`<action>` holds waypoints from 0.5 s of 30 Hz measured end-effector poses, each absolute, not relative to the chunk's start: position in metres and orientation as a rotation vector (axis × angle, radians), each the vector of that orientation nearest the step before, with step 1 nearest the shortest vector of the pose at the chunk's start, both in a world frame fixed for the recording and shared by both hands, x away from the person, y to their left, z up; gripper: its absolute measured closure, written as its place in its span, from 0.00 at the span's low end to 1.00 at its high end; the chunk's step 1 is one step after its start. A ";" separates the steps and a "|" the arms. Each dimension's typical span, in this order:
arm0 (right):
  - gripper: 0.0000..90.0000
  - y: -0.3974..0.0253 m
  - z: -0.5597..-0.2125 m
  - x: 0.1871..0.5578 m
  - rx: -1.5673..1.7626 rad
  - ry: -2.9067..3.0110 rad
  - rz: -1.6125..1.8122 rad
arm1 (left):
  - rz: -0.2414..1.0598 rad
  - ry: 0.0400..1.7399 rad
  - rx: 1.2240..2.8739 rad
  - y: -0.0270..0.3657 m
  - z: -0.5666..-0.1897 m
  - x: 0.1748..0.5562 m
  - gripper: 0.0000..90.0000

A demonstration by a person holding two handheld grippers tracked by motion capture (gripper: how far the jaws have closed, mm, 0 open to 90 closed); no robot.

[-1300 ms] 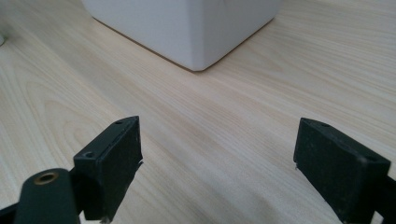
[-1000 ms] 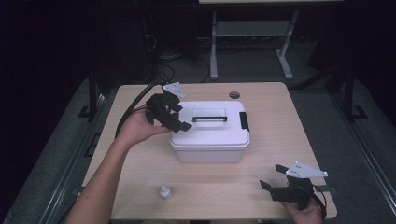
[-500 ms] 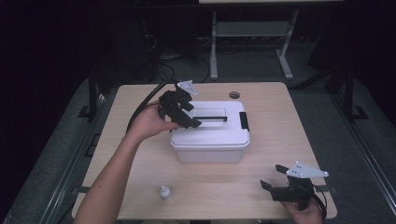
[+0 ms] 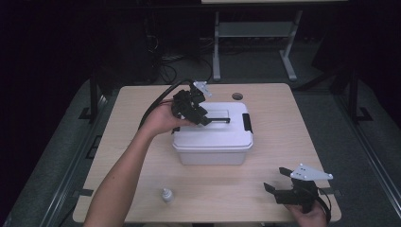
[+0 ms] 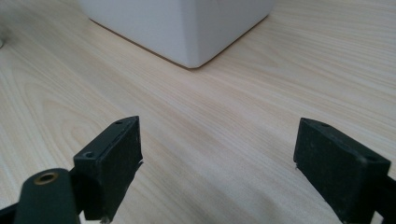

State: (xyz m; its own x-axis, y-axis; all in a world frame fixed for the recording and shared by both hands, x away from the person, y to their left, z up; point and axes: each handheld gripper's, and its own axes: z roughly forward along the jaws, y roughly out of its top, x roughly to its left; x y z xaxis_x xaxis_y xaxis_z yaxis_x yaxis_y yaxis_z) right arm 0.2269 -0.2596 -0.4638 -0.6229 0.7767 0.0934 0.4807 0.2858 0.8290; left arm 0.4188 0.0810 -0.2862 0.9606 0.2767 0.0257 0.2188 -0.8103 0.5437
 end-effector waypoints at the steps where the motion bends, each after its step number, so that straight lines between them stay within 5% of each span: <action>1: 0.16 -0.260 -0.464 0.227 1.140 2.233 1.259 | 0.122 0.353 2.541 0.079 -0.286 0.422 0.70; 15: 0.16 -0.260 -0.465 0.227 1.140 2.243 1.264 | 0.052 0.315 2.552 0.070 -0.293 0.440 0.84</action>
State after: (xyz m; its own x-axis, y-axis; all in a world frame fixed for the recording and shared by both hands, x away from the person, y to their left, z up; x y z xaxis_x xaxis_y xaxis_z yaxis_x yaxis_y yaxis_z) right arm 0.2269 -0.2602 -0.4646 -0.6277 0.7721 0.0988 0.4845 0.2882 0.8260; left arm 0.4401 0.0704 -0.2929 0.9717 0.2345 -0.0293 0.2128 -0.8144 0.5399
